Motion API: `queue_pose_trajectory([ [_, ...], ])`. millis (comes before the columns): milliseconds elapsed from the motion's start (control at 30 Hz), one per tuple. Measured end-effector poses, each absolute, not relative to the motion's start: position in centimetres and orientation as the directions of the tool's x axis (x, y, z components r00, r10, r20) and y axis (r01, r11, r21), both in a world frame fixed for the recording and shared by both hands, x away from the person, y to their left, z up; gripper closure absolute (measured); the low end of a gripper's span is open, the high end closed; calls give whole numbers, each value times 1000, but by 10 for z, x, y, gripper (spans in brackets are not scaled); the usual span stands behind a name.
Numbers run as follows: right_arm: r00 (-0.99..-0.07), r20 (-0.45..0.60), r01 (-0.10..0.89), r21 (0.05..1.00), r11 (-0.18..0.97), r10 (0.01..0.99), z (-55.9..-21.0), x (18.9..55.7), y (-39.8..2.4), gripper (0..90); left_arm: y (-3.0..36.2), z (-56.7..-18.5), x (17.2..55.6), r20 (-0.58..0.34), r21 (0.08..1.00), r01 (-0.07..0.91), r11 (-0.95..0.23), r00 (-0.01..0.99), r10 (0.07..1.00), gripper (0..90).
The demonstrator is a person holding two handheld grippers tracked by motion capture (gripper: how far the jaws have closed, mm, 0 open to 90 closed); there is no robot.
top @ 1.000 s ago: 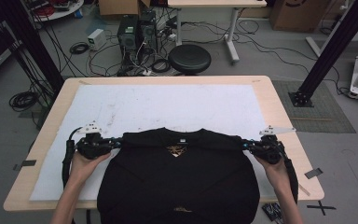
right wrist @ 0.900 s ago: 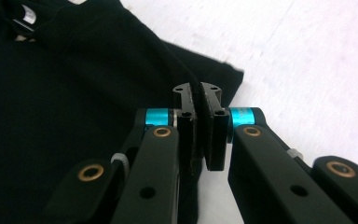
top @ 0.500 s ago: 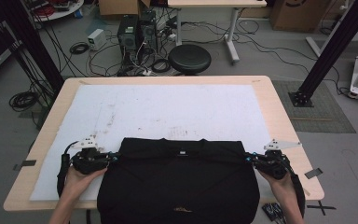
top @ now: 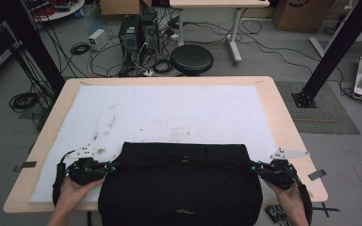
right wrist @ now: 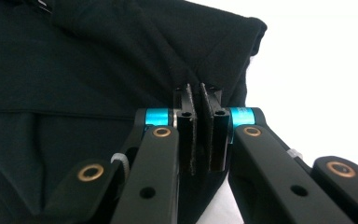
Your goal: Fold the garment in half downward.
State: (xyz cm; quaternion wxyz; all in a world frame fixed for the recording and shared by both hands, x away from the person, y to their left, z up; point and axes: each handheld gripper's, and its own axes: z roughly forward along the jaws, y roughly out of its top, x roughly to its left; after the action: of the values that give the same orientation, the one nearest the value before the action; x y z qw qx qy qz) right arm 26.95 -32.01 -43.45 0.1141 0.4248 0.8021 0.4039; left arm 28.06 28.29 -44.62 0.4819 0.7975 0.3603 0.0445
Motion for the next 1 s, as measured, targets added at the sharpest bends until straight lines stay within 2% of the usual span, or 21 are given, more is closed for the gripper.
queue_pose_trajectory([
  [367, -617, 173, 593, 743, 309, 768, -439, 258, -325, 859, 284, -451, 274, -315, 786, 553, -276, 743, 590, 838],
  [400, -617, 173, 593, 743, 309, 768, -439, 258, -325, 859, 284, -451, 274, -315, 786, 553, -276, 743, 590, 771],
  [433, -611, 166, 594, 743, 309, 774, -439, 258, -323, 749, 285, -446, 274, -317, 791, 553, -263, 736, 598, 771],
  [467, -604, 170, 589, 753, 292, 779, -435, 259, -323, 640, 286, -442, 274, -315, 797, 548, -255, 736, 599, 669],
  [567, -604, 174, 576, 769, 276, 778, -430, 259, -322, 642, 284, -434, 275, -302, 808, 535, -245, 734, 608, 596],
  [600, -607, 164, 568, 774, 280, 778, -425, 261, -318, 642, 284, -434, 275, -302, 808, 535, -245, 734, 608, 596],
  [667, -622, 139, 556, 771, 310, 771, -417, 268, -305, 592, 269, -421, 284, -262, 821, 504, -269, 751, 606, 579],
  [867, -653, 143, 570, 740, 358, 744, -423, 292, -281, 581, 240, -426, 306, -279, 791, 531, -303, 755, 593, 579],
  [933, -654, 160, 588, 722, 364, 739, -433, 300, -275, 626, 233, -430, 311, -289, 771, 551, -318, 749, 596, 584],
  [967, -661, 161, 585, 722, 368, 733, -434, 301, -274, 667, 230, -432, 312, -293, 764, 557, -325, 749, 595, 613],
  [1000, -661, 161, 585, 722, 368, 733, -434, 301, -274, 667, 230, -432, 312, -293, 764, 557, -325, 749, 595, 685],
])
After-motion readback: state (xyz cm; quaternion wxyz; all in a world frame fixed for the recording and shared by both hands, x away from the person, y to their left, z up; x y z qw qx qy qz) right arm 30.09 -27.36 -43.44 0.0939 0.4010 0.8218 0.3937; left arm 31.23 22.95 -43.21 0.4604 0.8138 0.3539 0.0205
